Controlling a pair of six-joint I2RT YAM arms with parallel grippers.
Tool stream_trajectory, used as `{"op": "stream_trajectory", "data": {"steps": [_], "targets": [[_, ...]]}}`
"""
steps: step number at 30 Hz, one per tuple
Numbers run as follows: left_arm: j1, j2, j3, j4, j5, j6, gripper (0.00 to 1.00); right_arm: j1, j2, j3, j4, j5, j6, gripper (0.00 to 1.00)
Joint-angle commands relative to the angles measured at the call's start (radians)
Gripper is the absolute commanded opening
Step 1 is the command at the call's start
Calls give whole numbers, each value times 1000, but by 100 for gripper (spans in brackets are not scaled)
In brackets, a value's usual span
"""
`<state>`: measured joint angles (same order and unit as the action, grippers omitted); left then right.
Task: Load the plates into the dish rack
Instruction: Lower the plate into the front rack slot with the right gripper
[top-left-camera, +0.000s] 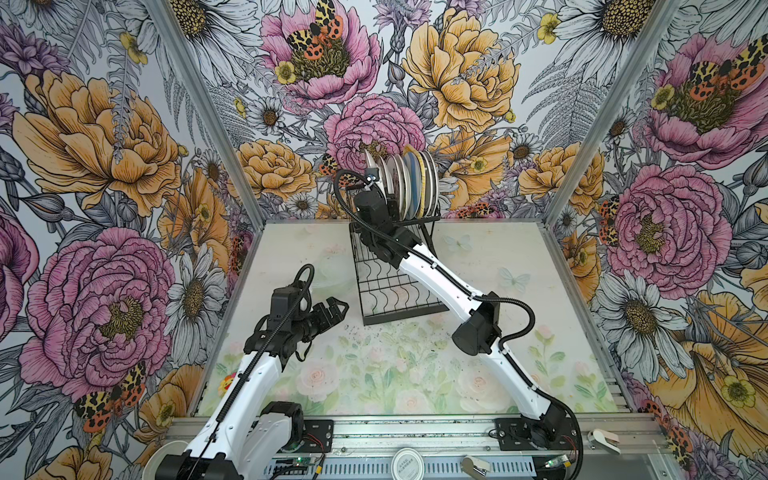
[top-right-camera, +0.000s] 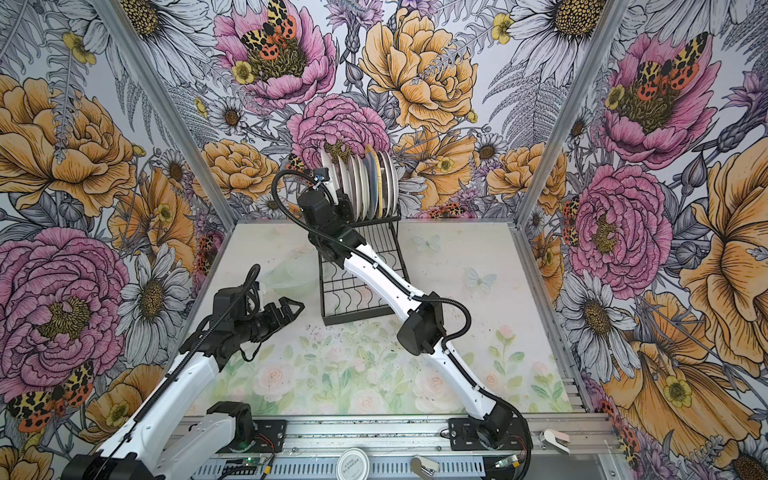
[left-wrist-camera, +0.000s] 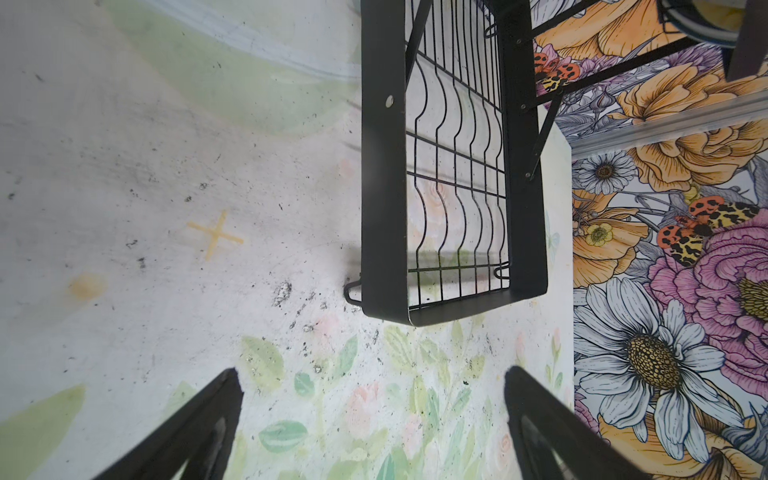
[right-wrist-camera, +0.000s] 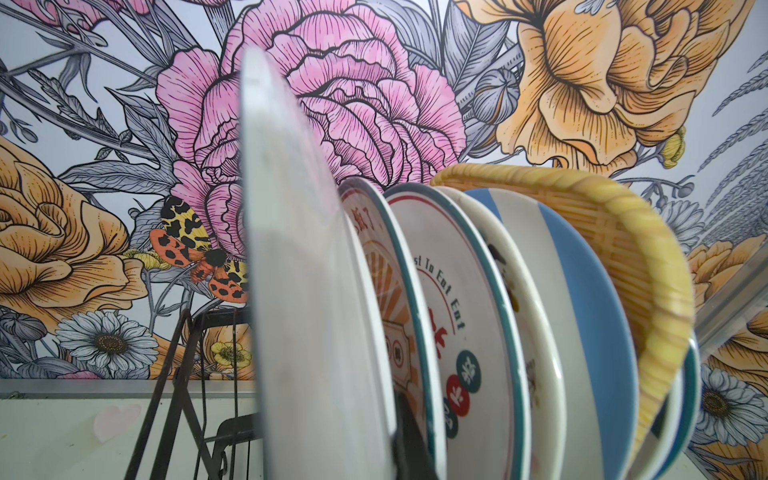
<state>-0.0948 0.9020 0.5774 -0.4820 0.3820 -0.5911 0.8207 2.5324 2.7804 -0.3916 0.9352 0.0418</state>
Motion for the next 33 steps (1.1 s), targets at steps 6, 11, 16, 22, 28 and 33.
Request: {"op": "stream_trajectory", "data": {"steps": [6,11,16,22,28,33], "targets": [[10,-12,-15,17,21,18,99,-56,2,6,33,-3,34,0],[9,-14,-14,17,18,17,99,-60,10,7,33,-9,32,0],[9,-15,-14,17,18,17,99,-60,9,6,34,-2,24,3],[9,-20,-15,14,15,17,99,-56,5,7,40,17,10,9],[9,-28,-15,12,11,17,99,-45,9,5,67,56,-30,11],[10,-33,-14,11,10,17,99,-38,18,7,88,70,-54,11]]}}
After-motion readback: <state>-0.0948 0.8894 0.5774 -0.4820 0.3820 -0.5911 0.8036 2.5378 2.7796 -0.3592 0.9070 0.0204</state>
